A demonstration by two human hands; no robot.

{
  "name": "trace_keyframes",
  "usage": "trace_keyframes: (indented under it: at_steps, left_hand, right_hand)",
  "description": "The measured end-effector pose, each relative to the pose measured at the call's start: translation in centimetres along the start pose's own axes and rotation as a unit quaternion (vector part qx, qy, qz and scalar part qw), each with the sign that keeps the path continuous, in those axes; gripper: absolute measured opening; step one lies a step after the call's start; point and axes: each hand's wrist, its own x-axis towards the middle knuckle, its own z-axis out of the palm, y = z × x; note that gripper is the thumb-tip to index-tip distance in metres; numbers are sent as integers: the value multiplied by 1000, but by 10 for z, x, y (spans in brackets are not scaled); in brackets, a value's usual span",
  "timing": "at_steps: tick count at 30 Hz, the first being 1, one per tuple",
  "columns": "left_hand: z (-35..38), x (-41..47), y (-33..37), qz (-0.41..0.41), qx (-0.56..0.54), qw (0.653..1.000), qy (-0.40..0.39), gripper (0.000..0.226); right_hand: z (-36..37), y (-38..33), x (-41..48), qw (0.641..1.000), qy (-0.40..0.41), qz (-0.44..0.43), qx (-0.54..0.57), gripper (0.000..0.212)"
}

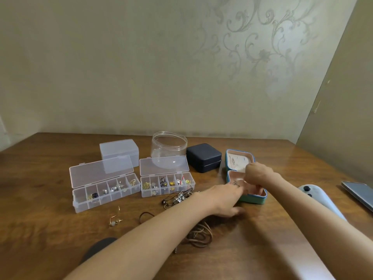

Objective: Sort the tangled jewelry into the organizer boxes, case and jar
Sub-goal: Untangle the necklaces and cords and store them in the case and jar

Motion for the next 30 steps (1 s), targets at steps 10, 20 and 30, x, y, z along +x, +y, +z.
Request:
trace_keyframes:
  at_steps: [10,20,30]
  left_hand:
    - [3,-6,0,5,-3,999,36,62]
    - [-13,-19,1,1,-18,996,82,60]
    - [-51,-59,-48,-71,-117,970,199,43]
  right_hand:
    - [2,9,-20,983,177,-10,45,35]
    - [4,11,-52,954,289,-42,65,23]
    - [15,17,-69,927,338,-89,141,28]
